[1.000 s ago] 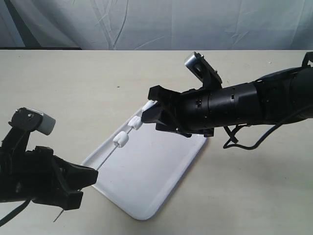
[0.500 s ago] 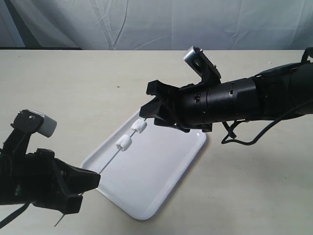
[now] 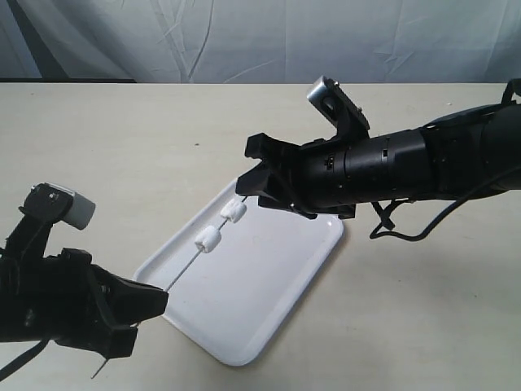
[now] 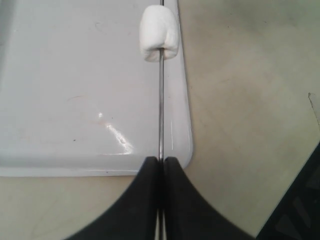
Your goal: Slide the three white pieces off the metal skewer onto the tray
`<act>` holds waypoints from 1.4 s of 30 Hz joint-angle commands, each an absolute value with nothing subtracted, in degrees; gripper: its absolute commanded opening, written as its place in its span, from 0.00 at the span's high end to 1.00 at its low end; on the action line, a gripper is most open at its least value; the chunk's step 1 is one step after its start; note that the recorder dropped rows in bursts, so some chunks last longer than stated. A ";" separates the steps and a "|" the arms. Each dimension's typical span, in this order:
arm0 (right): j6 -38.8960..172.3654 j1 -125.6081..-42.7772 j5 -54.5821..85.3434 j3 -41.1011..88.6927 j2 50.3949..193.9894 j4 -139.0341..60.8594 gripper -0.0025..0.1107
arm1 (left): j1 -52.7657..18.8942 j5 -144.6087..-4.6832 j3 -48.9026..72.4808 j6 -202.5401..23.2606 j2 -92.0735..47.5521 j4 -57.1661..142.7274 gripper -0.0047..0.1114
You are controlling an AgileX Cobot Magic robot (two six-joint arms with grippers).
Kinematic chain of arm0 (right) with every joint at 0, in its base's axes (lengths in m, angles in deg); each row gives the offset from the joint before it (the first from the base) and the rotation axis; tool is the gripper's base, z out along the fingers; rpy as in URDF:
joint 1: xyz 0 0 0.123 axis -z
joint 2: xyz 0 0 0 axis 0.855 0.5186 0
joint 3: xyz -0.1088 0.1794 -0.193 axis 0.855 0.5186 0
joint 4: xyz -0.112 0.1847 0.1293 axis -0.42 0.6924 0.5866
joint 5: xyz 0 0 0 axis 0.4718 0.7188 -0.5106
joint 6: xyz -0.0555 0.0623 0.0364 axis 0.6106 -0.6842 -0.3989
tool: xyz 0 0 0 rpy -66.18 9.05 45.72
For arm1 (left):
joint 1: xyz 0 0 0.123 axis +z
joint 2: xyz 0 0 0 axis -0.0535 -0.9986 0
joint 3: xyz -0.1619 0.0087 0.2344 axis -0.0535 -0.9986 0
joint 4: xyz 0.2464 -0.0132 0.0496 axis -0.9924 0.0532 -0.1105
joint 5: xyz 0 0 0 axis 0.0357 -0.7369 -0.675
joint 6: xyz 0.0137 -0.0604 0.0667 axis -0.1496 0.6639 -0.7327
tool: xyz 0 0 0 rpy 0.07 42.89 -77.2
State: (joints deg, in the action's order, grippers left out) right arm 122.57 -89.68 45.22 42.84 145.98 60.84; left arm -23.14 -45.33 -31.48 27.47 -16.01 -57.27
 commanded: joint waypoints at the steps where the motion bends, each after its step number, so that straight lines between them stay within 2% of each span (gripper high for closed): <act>1: 123.29 -89.70 44.95 42.59 145.98 60.86 0.78 | -23.31 -44.98 -31.70 27.67 -15.62 -57.17 0.96; 4: 123.18 -89.70 44.26 42.59 145.98 60.86 0.84 | -23.31 -44.84 -31.70 27.67 -15.59 -57.17 0.96; 27: 123.05 -89.70 42.75 42.59 145.98 60.86 0.85 | -23.31 -45.13 -34.77 27.54 -15.49 -57.17 0.96; 42: 123.05 -89.70 40.08 40.56 145.98 60.86 0.85 | -23.31 -43.39 -38.77 32.25 -7.53 -57.17 0.96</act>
State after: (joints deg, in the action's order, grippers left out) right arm 122.57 -89.96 42.05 41.84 145.98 60.73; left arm -23.14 -44.94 -37.58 30.97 -8.64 -56.67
